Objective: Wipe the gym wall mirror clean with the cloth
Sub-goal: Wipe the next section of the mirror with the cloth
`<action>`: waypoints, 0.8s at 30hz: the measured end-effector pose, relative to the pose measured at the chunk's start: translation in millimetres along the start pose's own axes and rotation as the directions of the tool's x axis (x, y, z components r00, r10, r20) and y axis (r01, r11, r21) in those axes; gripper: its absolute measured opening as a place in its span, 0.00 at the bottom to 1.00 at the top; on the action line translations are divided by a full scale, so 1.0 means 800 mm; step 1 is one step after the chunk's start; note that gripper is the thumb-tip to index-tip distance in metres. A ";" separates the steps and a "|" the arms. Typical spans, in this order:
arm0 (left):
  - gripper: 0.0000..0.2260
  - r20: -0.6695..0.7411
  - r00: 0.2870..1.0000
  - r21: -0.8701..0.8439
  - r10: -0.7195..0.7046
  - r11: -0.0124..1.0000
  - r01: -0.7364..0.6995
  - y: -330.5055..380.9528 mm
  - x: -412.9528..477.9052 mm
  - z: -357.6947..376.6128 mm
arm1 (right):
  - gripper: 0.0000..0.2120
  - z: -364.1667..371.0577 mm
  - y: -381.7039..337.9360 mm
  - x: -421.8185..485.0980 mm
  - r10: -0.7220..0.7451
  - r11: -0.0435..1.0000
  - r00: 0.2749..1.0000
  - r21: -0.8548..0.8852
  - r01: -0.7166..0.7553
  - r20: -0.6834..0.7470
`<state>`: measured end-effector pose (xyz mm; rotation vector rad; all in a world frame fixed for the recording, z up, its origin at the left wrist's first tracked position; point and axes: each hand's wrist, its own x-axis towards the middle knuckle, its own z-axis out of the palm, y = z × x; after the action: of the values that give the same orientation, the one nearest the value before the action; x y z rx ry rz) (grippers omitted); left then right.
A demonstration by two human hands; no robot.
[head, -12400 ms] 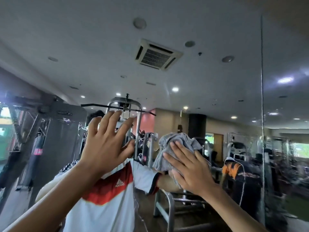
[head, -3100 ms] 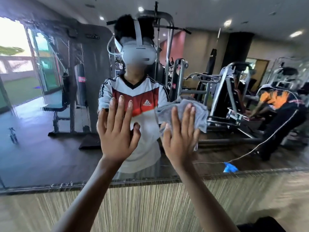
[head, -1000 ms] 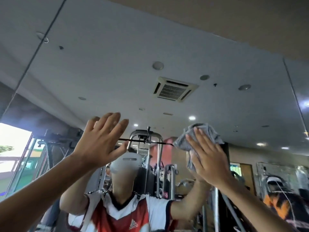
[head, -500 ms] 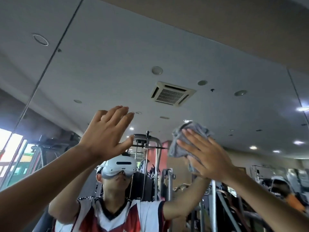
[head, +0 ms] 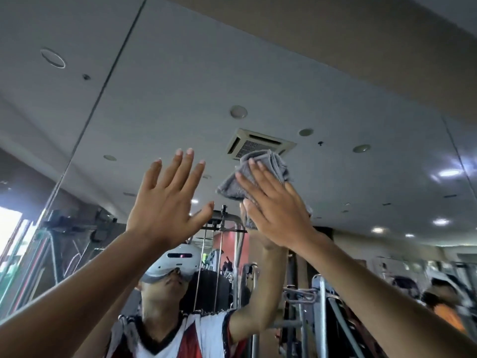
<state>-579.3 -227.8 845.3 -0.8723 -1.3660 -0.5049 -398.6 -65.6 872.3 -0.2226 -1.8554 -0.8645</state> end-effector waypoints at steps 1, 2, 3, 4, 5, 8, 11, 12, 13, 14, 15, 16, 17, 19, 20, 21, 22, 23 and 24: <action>0.35 0.002 1.000 0.001 -0.003 1.000 0.003 0.000 -0.003 0.001 | 0.27 0.003 0.003 -0.021 -0.068 0.998 0.998 -0.016 0.068 -0.005; 0.35 0.000 1.000 -0.005 -0.004 1.000 0.004 0.000 -0.006 0.001 | 0.27 0.005 0.014 -0.044 -0.145 0.989 0.989 -0.038 0.145 -0.016; 0.34 -0.002 1.000 -0.012 0.004 1.000 -0.004 -0.001 -0.009 0.001 | 0.27 0.006 0.031 -0.065 -0.202 0.978 0.979 -0.054 0.200 -0.029; 0.34 -0.006 1.000 -0.017 0.016 1.000 -0.016 -0.001 -0.013 0.001 | 0.27 0.006 0.051 -0.085 -0.212 0.976 0.976 -0.052 0.209 -0.041; 0.34 -0.009 1.000 -0.019 0.026 0.999 -0.026 -0.002 -0.018 0.002 | 0.27 0.005 0.073 -0.099 -0.169 0.985 0.984 -0.031 0.168 -0.059; 0.33 -0.039 0.999 -0.036 0.038 0.999 -0.039 -0.003 -0.030 0.005 | 0.26 -0.002 0.109 -0.090 0.142 0.990 0.982 0.039 -0.138 -0.121; 0.33 -0.063 0.997 -0.056 0.033 0.998 -0.036 0.000 -0.031 0.005 | 0.31 -0.006 0.088 -0.012 0.436 0.899 0.886 0.026 -0.438 -0.155; 0.33 -0.068 0.997 -0.063 0.027 0.997 -0.032 0.000 -0.031 0.006 | 0.32 -0.008 0.072 0.015 0.479 0.877 0.866 0.030 -0.480 -0.143; 0.32 -0.074 0.997 -0.066 0.025 0.997 -0.030 0.000 -0.031 0.007 | 0.32 -0.011 0.053 0.037 0.475 0.879 0.872 0.021 -0.477 -0.118; 0.32 -0.076 0.997 -0.064 0.025 0.998 -0.029 0.000 -0.032 0.008 | 0.31 -0.013 0.034 0.051 0.432 0.901 0.897 0.007 -0.433 -0.095; 0.32 -0.076 0.997 -0.064 0.025 0.998 -0.030 0.000 -0.032 0.008 | 0.31 -0.014 0.015 0.057 0.360 0.932 0.930 -0.012 -0.362 -0.079; 0.32 -0.076 0.997 -0.067 0.023 0.997 -0.028 0.000 -0.033 0.009 | 0.30 -0.014 -0.003 0.053 0.272 0.961 0.961 -0.031 -0.274 -0.058; 0.33 -0.077 0.997 -0.071 0.019 0.997 -0.025 0.000 -0.032 0.009 | 0.30 -0.012 -0.018 0.043 0.181 0.983 0.983 -0.037 -0.182 -0.034; 0.33 -0.070 0.997 -0.064 0.011 0.998 -0.016 -0.001 -0.033 0.010 | 0.28 -0.003 -0.037 0.006 -0.003 0.999 1.000 -0.037 0.003 0.002; 0.33 -0.068 0.998 -0.060 0.009 0.998 -0.013 -0.001 -0.035 0.010 | 0.27 0.000 -0.038 -0.018 -0.103 0.993 0.995 -0.048 0.103 0.014; 0.33 -0.069 0.998 -0.058 0.010 0.998 -0.014 -0.002 -0.037 0.011 | 0.27 0.003 -0.032 -0.043 -0.193 0.979 0.981 -0.068 0.193 0.009; 0.33 -0.074 0.997 -0.059 0.018 0.998 -0.022 -0.003 -0.040 0.011 | 0.27 0.006 -0.016 -0.067 -0.247 0.966 0.969 -0.081 0.245 -0.009; 0.32 -0.079 0.996 -0.060 0.028 0.998 -0.033 -0.004 -0.043 0.012 | 0.27 0.006 0.004 -0.090 -0.246 0.967 0.969 -0.082 0.243 -0.034; 0.32 -0.082 0.996 -0.060 0.041 0.997 -0.046 -0.005 -0.046 0.012 | 0.27 0.004 0.026 -0.110 -0.182 0.982 0.982 -0.070 0.178 -0.058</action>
<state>-594.6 -229.1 810.7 -0.9202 -1.2608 -0.5456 -350.8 -28.4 804.9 -0.0660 -1.8095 -1.0452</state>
